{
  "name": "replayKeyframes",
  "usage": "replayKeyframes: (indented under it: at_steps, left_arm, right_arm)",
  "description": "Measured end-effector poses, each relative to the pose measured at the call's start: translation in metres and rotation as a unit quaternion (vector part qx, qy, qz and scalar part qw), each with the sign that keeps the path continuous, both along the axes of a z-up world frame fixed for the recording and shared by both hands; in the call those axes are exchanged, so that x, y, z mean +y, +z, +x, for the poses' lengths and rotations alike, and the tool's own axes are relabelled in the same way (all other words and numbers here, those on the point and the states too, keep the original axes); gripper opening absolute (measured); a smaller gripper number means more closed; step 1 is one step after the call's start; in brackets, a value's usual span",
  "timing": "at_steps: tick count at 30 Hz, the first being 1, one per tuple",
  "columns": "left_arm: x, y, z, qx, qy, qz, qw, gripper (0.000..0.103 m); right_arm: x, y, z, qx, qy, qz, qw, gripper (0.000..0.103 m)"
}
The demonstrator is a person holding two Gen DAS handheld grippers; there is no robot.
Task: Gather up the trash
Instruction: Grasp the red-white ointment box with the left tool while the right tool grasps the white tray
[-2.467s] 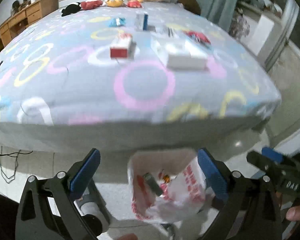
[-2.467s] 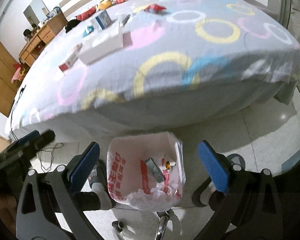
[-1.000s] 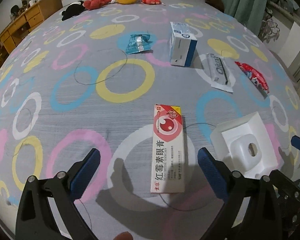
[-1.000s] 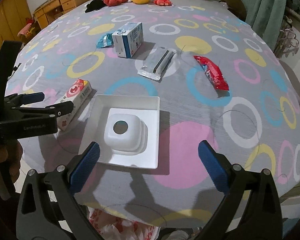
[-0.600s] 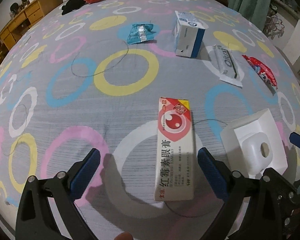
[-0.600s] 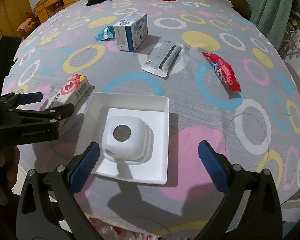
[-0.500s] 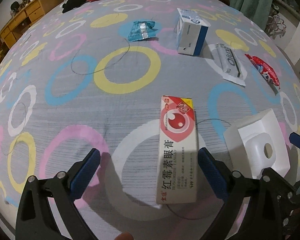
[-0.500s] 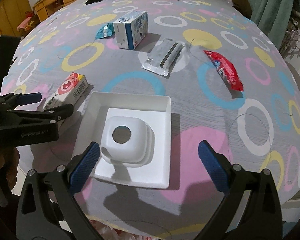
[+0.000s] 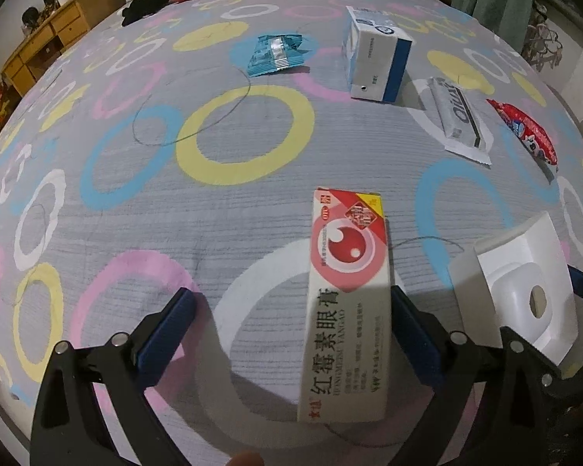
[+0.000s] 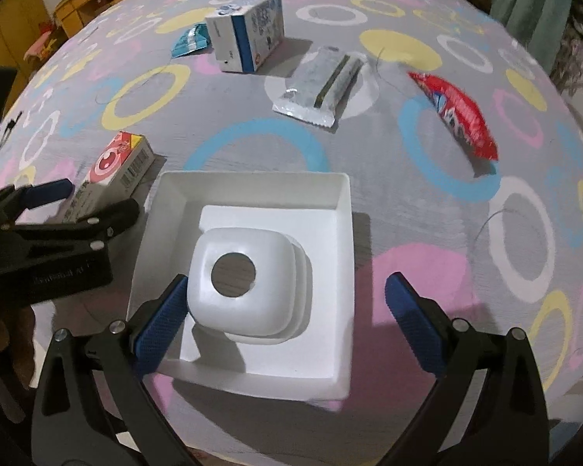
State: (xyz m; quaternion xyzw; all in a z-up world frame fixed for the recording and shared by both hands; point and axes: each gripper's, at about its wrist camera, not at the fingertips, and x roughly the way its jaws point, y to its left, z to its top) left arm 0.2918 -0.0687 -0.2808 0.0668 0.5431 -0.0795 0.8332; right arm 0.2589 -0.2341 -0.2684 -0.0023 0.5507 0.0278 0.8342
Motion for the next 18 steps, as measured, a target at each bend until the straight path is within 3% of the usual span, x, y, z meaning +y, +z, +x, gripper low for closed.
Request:
replayKeyframes:
  at_steps: [2, 5, 6, 9, 10, 18]
  left_arm:
    - [-0.003, 0.002, -0.001, -0.005, -0.005, -0.008, 0.9999, 0.078]
    - [-0.006, 0.004, -0.003, -0.009, -0.01, -0.014, 0.9998, 0.062]
    - [-0.006, 0.005, -0.003, -0.009, -0.01, -0.016, 0.9998, 0.059]
    - [-0.006, 0.007, -0.004, -0.012, -0.01, -0.023, 0.9996, 0.036]
    - [-0.005, 0.009, -0.005, -0.014, -0.008, -0.026, 0.9995, 0.033]
    - [-0.002, 0.018, -0.005, -0.018, -0.001, -0.053, 0.9984, 0.032]
  right_arm:
    - [0.0, -0.001, 0.001, 0.005, -0.002, 0.005, 1.0, 0.093]
    - [0.007, 0.001, 0.0, 0.005, 0.013, 0.005, 1.0, 0.074]
    - [0.01, 0.003, 0.0, 0.003, 0.016, 0.002, 1.0, 0.074]
    - [0.011, 0.004, 0.0, 0.004, 0.012, 0.0, 1.0, 0.073]
    - [0.01, 0.004, 0.0, 0.002, 0.011, 0.001, 1.0, 0.073]
    - [0.006, 0.015, -0.005, -0.018, 0.001, -0.018, 1.0, 0.071]
